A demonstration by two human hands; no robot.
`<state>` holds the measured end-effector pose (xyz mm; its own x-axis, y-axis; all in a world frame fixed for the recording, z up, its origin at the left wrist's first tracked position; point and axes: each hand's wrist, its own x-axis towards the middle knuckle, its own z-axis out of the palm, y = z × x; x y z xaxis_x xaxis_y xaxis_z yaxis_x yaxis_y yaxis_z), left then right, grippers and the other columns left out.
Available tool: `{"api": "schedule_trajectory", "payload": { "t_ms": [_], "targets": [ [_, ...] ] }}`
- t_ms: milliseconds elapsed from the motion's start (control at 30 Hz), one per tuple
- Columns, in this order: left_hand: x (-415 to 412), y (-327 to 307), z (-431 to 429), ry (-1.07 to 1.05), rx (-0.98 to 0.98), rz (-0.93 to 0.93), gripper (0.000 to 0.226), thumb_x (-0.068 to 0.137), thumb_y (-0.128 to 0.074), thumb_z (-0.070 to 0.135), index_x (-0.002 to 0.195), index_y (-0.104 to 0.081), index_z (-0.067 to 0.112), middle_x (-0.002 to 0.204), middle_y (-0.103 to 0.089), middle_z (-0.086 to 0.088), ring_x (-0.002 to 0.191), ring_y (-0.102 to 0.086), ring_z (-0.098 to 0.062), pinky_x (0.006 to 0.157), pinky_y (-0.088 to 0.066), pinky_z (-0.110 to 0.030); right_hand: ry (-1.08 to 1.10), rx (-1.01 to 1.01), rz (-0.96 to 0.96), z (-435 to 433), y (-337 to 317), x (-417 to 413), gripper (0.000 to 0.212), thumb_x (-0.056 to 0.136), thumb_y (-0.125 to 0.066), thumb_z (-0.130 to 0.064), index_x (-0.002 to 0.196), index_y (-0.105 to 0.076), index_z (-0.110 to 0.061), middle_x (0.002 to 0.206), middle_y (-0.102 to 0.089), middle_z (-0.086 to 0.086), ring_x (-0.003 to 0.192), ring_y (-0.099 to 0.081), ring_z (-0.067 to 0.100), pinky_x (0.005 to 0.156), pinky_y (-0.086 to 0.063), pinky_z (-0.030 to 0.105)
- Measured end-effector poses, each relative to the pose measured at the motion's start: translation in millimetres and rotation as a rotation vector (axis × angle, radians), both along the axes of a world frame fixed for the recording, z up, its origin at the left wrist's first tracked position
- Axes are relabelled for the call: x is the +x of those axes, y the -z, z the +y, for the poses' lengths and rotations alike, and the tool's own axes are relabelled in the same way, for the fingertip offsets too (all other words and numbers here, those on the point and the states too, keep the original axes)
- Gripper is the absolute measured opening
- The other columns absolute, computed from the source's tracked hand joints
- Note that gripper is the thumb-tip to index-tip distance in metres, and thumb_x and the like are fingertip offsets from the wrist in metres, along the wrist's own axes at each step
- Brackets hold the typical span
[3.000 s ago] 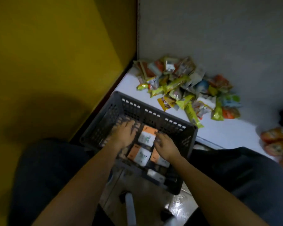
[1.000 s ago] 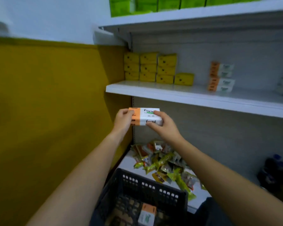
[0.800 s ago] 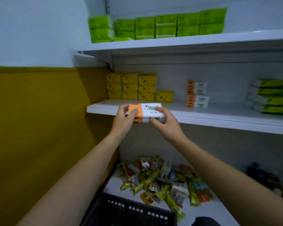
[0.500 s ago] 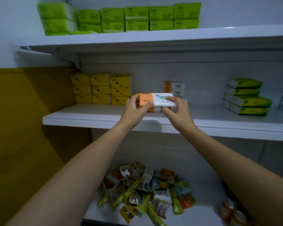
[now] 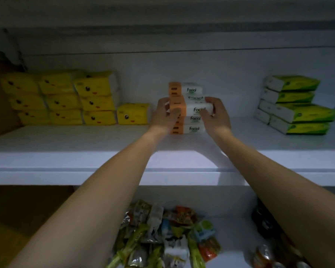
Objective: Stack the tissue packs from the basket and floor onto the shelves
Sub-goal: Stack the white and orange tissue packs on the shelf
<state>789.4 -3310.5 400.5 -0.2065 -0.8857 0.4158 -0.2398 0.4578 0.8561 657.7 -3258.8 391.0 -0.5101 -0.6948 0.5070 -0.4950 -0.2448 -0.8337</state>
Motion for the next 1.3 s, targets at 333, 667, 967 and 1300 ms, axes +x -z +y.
{"api": "schedule_trajectory", "payload": {
  "t_ms": [333,667,967,1300],
  "targets": [
    [-10,37,-36,-0.277,-0.683,-0.218,0.040,0.086,-0.052,0.022,0.124,-0.048,0.011,0.126,-0.046,-0.021,0.099,-0.055,-0.037,0.077,-0.053,-0.042,0.201,-0.166,0.146,-20,17,-21,0.024,0.086,-0.057,-0.007,0.109,-0.053,-0.003,0.104,-0.034,0.002,0.087,-0.045,0.016,0.072,-0.035,0.019],
    [-8,39,-28,-0.217,-0.665,-0.462,0.026,0.079,-0.057,0.000,0.103,-0.064,-0.001,0.122,-0.055,-0.024,0.106,-0.053,-0.042,0.084,-0.050,-0.046,0.098,0.025,0.379,-22,28,-18,0.043,0.087,-0.053,-0.008,0.129,-0.049,-0.008,0.126,-0.046,0.013,0.111,-0.050,0.029,0.092,-0.040,0.031],
    [63,25,25,-0.254,-0.564,-0.551,0.043,0.087,-0.047,0.010,0.130,-0.052,0.008,0.142,-0.045,-0.010,0.127,-0.041,-0.030,0.104,-0.035,-0.037,0.079,-0.086,0.617,46,21,42,0.044,0.081,-0.050,-0.017,0.123,-0.055,-0.006,0.123,-0.053,0.016,0.113,-0.048,0.032,0.096,-0.036,0.033],
    [231,110,136,-0.200,-0.582,-0.846,0.056,0.090,-0.027,0.033,0.138,-0.043,0.009,0.141,-0.047,-0.008,0.132,-0.042,-0.026,0.109,-0.027,-0.043,-0.348,-0.067,0.758,143,137,208,0.046,0.081,-0.045,-0.022,0.123,-0.056,-0.004,0.125,-0.054,0.017,0.116,-0.043,0.023,0.099,-0.033,0.028]
  ]
}}
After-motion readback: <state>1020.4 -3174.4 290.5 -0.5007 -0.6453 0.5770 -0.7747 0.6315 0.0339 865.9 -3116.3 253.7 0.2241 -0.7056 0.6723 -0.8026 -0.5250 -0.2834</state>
